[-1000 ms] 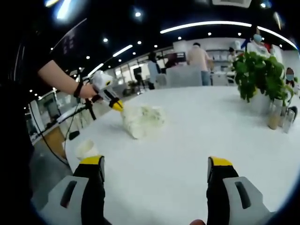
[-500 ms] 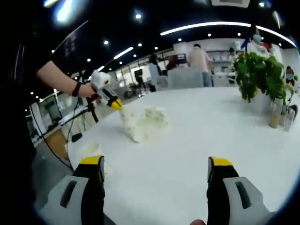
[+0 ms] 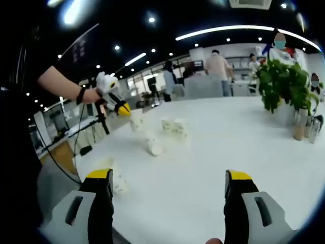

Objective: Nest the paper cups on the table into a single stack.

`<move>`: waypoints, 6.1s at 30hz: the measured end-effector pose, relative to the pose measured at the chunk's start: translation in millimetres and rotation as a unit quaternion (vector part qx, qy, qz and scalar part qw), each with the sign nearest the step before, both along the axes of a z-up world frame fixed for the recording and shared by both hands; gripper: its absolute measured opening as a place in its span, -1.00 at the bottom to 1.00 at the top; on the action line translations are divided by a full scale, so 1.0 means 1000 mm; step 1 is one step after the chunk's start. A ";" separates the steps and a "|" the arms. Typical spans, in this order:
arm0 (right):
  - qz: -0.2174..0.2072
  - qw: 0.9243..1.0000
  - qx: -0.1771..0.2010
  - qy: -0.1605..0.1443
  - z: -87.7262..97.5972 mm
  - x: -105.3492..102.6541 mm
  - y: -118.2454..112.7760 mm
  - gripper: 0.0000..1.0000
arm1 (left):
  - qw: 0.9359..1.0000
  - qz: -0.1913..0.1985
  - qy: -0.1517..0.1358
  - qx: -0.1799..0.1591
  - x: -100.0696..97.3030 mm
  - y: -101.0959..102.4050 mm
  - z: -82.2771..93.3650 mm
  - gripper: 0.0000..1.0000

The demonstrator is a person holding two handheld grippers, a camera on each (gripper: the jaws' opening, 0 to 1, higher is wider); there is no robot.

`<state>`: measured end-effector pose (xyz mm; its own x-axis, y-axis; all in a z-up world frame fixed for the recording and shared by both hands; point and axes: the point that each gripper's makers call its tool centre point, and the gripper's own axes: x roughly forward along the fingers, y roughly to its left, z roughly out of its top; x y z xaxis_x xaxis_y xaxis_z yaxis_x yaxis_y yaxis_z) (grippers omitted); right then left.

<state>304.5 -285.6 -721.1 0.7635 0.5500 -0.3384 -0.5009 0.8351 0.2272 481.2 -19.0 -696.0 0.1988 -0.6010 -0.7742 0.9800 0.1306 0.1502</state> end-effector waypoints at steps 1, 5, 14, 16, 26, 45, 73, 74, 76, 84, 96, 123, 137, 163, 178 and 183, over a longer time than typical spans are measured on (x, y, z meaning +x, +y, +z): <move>0.000 1.000 0.000 0.001 0.000 -0.001 0.001 0.78 | 1.000 0.000 0.001 0.000 -0.001 0.000 0.001 -1.00; 0.004 1.000 0.000 -0.002 0.004 -0.003 0.005 0.78 | 1.000 -0.011 0.000 -0.007 -0.010 -0.001 0.009 -1.00; -0.003 1.000 0.004 -0.010 0.011 0.000 0.010 0.78 | 0.999 -0.033 0.002 -0.019 -0.030 -0.008 0.025 -1.00; -0.004 1.000 0.004 -0.012 0.013 0.000 0.011 0.78 | 0.999 -0.039 -0.003 -0.023 -0.032 -0.011 0.031 -1.00; -0.006 1.000 0.004 -0.013 0.011 -0.002 0.013 0.78 | 0.998 -0.054 -0.005 -0.043 -0.045 -0.023 0.049 -1.00; -0.009 1.000 0.007 -0.006 0.004 -0.011 0.014 0.78 | 0.994 -0.100 -0.002 -0.054 -0.092 -0.047 0.057 -1.00; -0.016 1.000 0.009 -0.004 0.000 -0.012 0.010 0.77 | 0.987 -0.152 0.017 -0.050 -0.156 -0.063 0.037 -1.00; -0.017 1.000 0.010 -0.003 0.000 -0.012 0.010 0.77 | 0.987 -0.155 0.015 -0.048 -0.159 -0.064 0.036 -1.00; -0.017 1.000 0.010 -0.003 0.000 -0.012 0.010 0.77 | 0.987 -0.155 0.013 -0.049 -0.160 -0.064 0.035 -1.00; -0.012 1.000 0.007 -0.004 0.000 -0.014 0.014 0.77 | 0.985 -0.161 0.021 -0.051 -0.174 -0.065 0.032 -1.00; -0.014 1.000 0.006 -0.002 -0.002 -0.014 0.013 0.77 | 0.984 -0.167 0.031 -0.059 -0.189 -0.070 0.029 -1.00; -0.017 1.000 0.004 0.005 -0.005 -0.017 0.009 0.76 | 0.975 -0.215 0.031 -0.049 -0.218 -0.086 0.014 -0.99; -0.019 1.000 0.006 0.005 -0.005 -0.013 0.009 0.76 | 0.971 -0.233 0.018 -0.048 -0.219 -0.092 0.020 -0.99; -0.023 1.000 0.006 0.007 -0.008 -0.020 0.008 0.76 | 0.966 -0.255 0.020 -0.029 -0.238 -0.094 -0.001 -0.99; -0.030 0.999 0.007 0.010 -0.010 -0.023 0.001 0.76 | 0.967 -0.252 0.038 -0.011 -0.241 -0.098 -0.027 -0.99; -0.030 0.999 0.007 0.010 -0.010 -0.023 0.001 0.76 | 0.967 -0.250 0.046 -0.003 -0.241 -0.098 -0.036 -0.99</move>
<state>281.1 -285.0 -730.8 0.7888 0.5076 -0.3466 -0.4444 0.8605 0.2489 239.8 -116.9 -731.9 -0.1876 -0.6092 -0.7705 0.9305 -0.3615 0.0593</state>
